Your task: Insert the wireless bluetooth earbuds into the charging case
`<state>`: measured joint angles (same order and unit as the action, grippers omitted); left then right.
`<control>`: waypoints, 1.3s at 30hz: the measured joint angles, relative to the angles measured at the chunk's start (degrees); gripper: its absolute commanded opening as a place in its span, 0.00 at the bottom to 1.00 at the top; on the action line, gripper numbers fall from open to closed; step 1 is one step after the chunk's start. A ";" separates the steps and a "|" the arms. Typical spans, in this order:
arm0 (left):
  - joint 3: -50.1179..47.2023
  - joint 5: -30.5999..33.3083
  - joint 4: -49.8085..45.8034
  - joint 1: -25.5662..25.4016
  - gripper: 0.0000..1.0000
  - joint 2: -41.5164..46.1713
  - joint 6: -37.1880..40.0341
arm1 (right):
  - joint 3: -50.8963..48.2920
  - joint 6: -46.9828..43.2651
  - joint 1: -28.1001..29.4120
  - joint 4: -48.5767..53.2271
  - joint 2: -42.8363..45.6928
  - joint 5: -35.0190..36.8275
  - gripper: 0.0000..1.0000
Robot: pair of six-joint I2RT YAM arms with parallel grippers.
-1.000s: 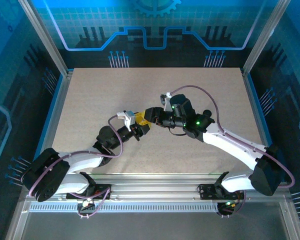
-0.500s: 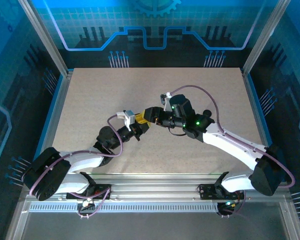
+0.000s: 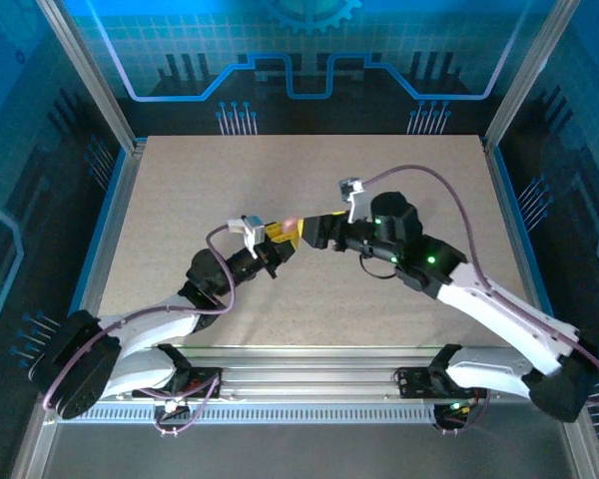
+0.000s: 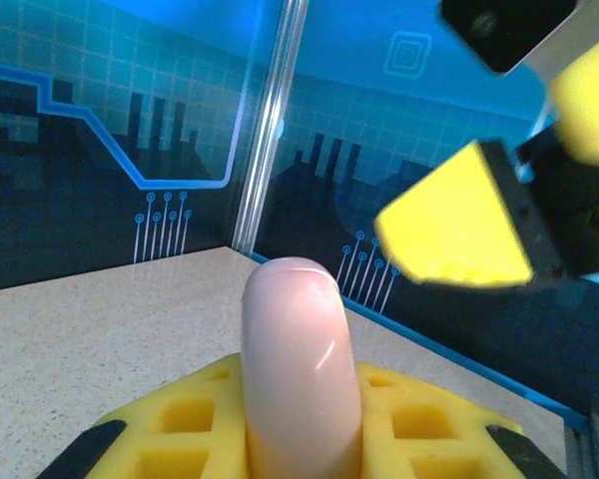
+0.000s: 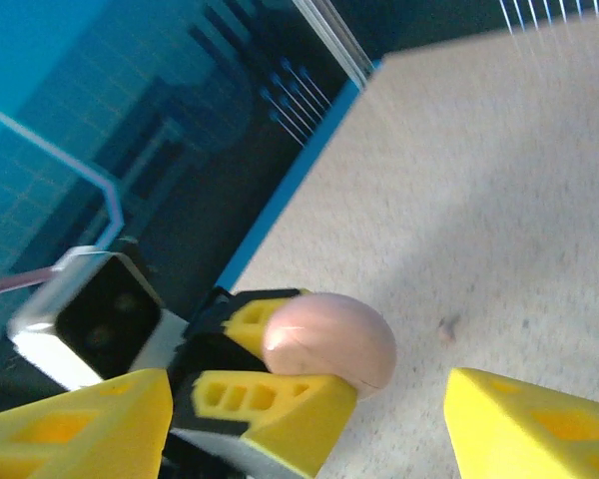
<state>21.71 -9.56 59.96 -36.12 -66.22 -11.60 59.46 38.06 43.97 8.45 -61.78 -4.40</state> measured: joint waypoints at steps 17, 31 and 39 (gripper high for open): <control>2.73 -12.00 -15.82 0.00 0.15 9.20 3.45 | -6.91 -32.22 -1.97 0.13 11.74 -8.11 0.80; 4.28 -20.24 -19.87 0.00 0.15 10.80 7.50 | -4.87 -55.41 -5.73 12.92 8.33 -21.44 0.74; 4.87 -22.88 -20.74 0.00 0.15 10.84 8.76 | -0.09 -62.88 -5.79 17.88 2.40 -26.97 0.67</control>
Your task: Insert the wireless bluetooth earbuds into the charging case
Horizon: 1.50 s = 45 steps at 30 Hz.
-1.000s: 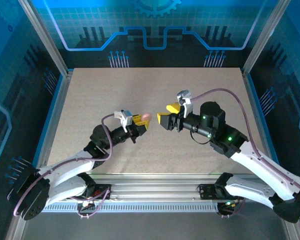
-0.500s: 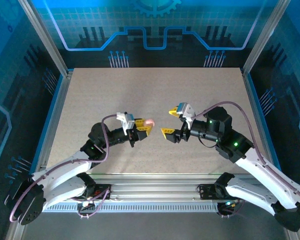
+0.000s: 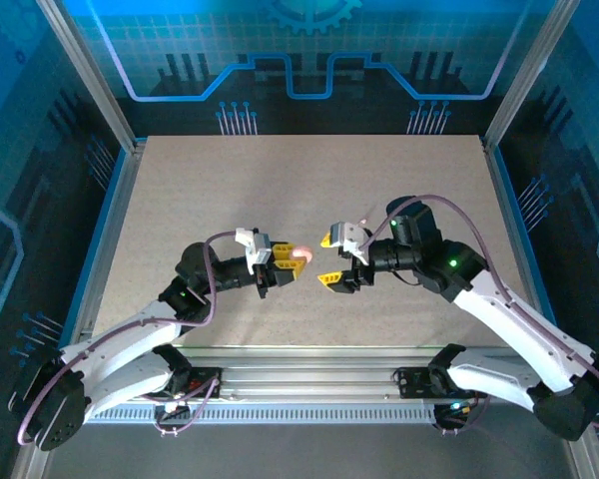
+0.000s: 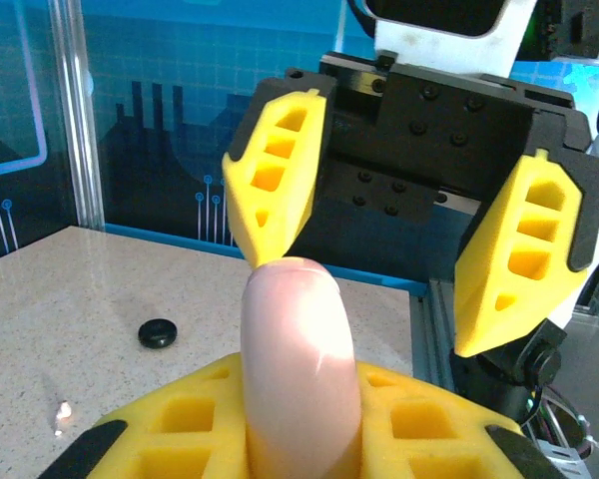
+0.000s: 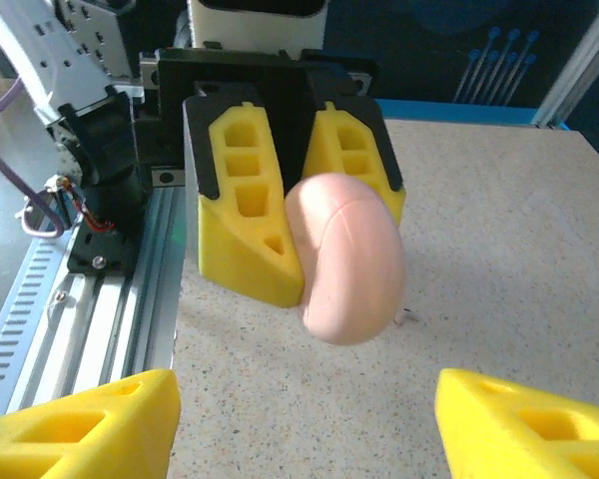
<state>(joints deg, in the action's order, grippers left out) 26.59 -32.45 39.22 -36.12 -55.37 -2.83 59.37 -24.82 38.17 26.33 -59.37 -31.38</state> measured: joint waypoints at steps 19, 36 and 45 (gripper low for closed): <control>0.09 -3.85 0.07 0.00 0.16 -0.02 -0.02 | 5.07 -6.58 -0.35 2.80 -7.45 -7.54 0.34; 0.68 -3.98 -1.79 -0.07 0.56 0.04 2.25 | 8.22 -9.92 -0.74 8.11 -8.46 -6.88 0.14; 8.55 -0.76 -25.42 -0.07 0.60 4.59 17.11 | 11.15 -17.62 1.31 19.45 -8.46 6.99 0.14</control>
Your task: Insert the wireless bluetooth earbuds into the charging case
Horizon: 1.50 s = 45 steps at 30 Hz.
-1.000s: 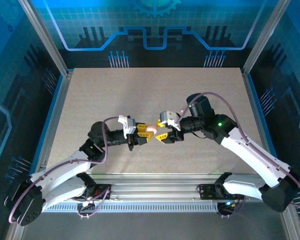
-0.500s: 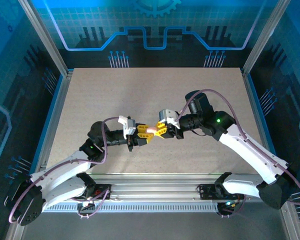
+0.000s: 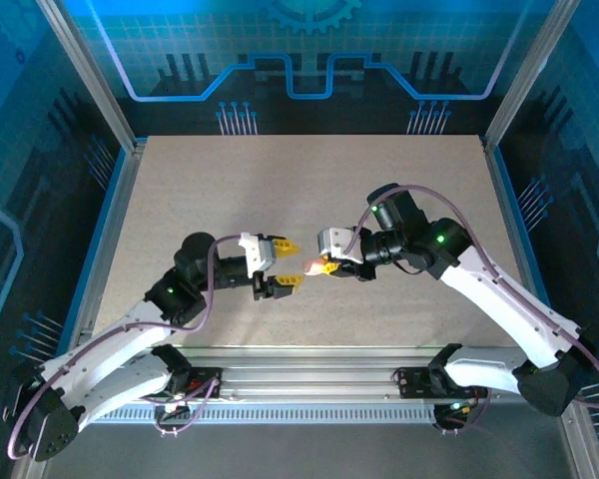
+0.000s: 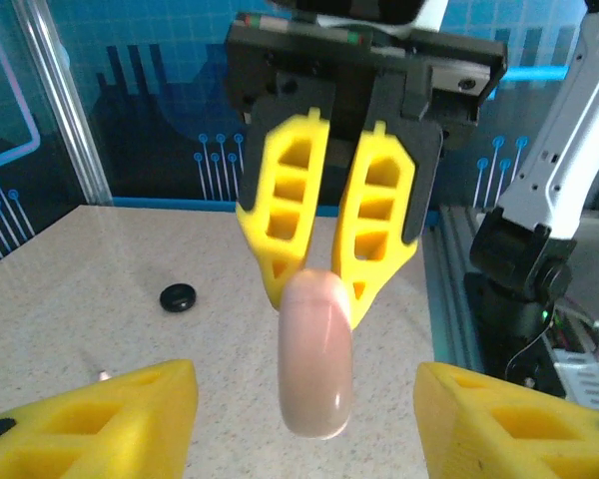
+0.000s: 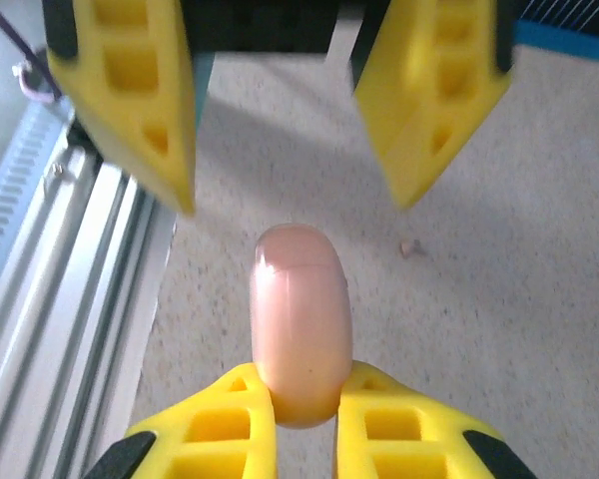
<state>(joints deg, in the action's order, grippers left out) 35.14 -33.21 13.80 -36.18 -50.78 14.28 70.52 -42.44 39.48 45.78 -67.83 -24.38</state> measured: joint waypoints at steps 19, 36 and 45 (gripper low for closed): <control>3.72 0.22 -13.22 -1.84 0.54 -3.74 8.17 | 0.00 -3.30 5.22 2.12 0.26 10.38 0.14; 3.72 0.42 -6.25 -4.24 0.29 -7.67 4.66 | -0.02 -2.58 5.57 -0.20 0.37 8.37 0.14; 3.67 0.37 -3.28 -4.66 0.16 -8.44 2.05 | -2.91 -0.20 5.44 -3.67 3.21 8.79 0.50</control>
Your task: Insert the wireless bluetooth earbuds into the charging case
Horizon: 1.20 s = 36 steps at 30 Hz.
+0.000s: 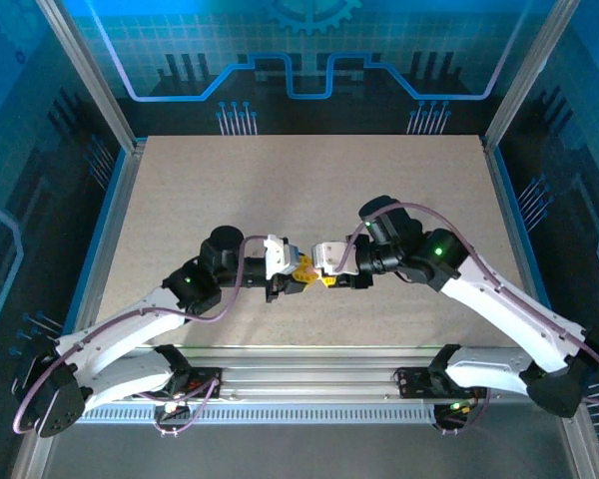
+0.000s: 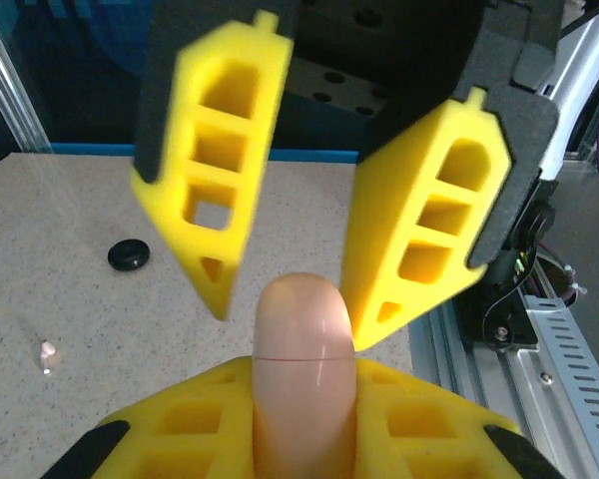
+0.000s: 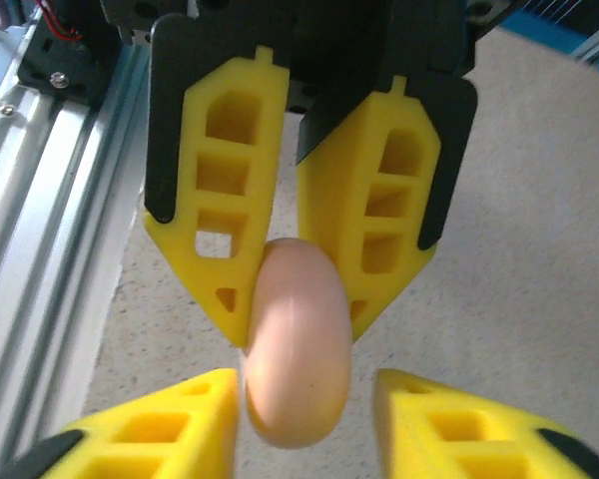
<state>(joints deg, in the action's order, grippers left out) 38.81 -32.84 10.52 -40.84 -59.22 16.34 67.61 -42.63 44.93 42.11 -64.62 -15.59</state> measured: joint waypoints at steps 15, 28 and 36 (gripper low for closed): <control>-2.78 -4.52 10.38 -0.17 0.16 0.39 -5.38 | -11.91 9.22 -12.48 -14.40 10.97 -23.50 0.54; -2.97 -5.70 14.21 -0.17 0.16 0.46 -7.41 | -10.03 9.40 -12.48 -13.38 5.81 -32.87 0.42; -2.97 -6.69 14.23 -0.22 0.16 0.46 -7.43 | -8.46 9.18 -12.48 -12.13 4.04 -33.94 0.20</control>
<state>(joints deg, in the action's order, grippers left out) 35.83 -39.53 24.75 -41.06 -58.76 8.91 59.16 -33.45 32.45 29.98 -60.58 -49.54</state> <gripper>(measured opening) 0.205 0.258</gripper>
